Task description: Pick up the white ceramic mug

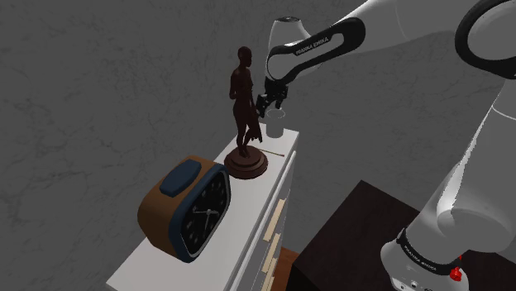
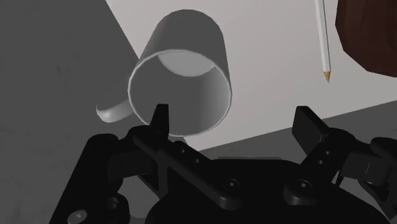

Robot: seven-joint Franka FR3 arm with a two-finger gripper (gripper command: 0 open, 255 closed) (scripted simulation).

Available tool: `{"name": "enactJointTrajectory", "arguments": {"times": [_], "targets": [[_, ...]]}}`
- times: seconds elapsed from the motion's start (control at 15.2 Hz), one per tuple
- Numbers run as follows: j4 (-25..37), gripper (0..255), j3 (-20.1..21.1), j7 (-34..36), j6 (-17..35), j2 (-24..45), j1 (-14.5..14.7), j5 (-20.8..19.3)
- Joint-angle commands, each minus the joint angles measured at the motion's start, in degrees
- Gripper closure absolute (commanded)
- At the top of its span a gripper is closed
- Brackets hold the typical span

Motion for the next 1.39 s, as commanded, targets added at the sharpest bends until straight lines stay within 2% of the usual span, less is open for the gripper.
{"name": "enactJointTrajectory", "arguments": {"times": [0.0, 0.33, 0.46, 0.53, 1.12, 1.32], "targets": [[-0.1, 0, -0.1, -0.3, 1.4, 1.2, -0.2, 0.1], [-2.2, 0, -0.1, -0.2, 5.3, 3.1, -0.2, 0.1], [-2.2, 0, -0.1, -0.2, 5.3, 3.1, -0.2, 0.1], [-2.3, 255, -0.1, -0.1, 5.4, 3.1, -0.2, 0.1], [-2.2, 255, -0.1, -0.2, 5.3, 3.1, -0.2, 0.1], [-1.1, 255, -0.1, -0.2, 3.2, 2.1, -0.2, 0.1]]}}
